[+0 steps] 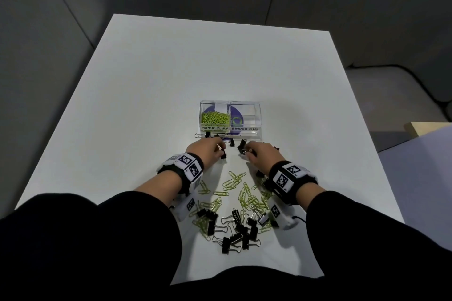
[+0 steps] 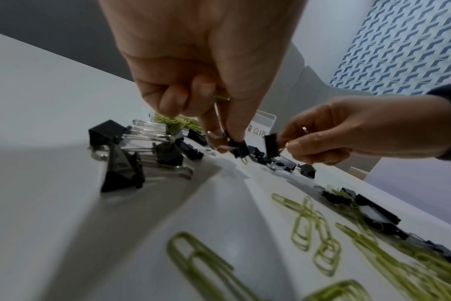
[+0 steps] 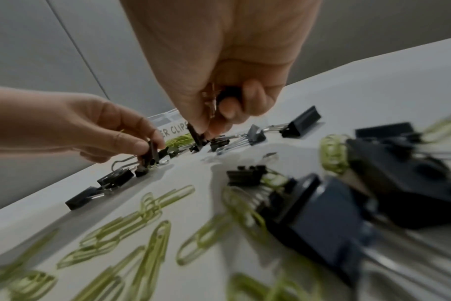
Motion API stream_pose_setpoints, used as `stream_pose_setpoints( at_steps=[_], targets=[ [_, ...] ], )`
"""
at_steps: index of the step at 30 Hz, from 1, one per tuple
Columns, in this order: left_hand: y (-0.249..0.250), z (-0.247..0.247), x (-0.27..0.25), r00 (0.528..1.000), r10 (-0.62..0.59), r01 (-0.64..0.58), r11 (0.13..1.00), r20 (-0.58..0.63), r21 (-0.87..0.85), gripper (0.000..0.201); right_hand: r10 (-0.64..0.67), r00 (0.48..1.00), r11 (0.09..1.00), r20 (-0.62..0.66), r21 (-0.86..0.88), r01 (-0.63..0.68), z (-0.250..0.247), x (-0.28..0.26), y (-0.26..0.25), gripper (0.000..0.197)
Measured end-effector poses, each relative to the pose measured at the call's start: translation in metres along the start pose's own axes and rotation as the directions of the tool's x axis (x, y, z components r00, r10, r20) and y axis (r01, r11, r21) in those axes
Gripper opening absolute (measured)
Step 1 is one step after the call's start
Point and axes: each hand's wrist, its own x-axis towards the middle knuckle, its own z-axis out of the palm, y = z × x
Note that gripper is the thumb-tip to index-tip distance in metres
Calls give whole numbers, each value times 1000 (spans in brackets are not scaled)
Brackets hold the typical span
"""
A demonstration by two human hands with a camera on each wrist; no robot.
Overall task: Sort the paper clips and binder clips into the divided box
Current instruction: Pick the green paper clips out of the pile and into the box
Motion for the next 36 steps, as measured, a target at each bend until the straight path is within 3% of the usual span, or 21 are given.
stream_pose_setpoints(
  at_steps=[6,9,13,16,19,22,26,36],
  targets=[
    [-3,-2,0,994,56,-55,998,-89,13,29,-141,989,989,-55,27,142,0,13,-7,43],
    [-2,-2,-4,994,103,-102,995,35,-20,19,-188,975,981,-116,-68,181,-7,6,7,34],
    [4,11,-14,970,170,-192,974,171,121,27,-42,996,991,-80,-131,31,-20,-10,37,19],
    [11,27,-19,955,207,-249,948,212,198,48,135,987,985,-83,-97,-142,-27,-28,63,22],
    [20,38,-22,948,222,-275,932,229,234,58,194,981,978,16,-81,-193,-23,-49,79,30],
    [26,43,-24,951,221,-265,942,214,206,48,168,983,983,72,-84,-162,-12,-63,79,39],
    [28,45,-30,954,203,-237,961,219,142,30,171,984,985,41,-10,-171,1,-67,69,39],
    [9,49,-47,966,185,-211,967,180,140,25,62,994,997,94,-45,-58,26,-67,38,44]
  ],
)
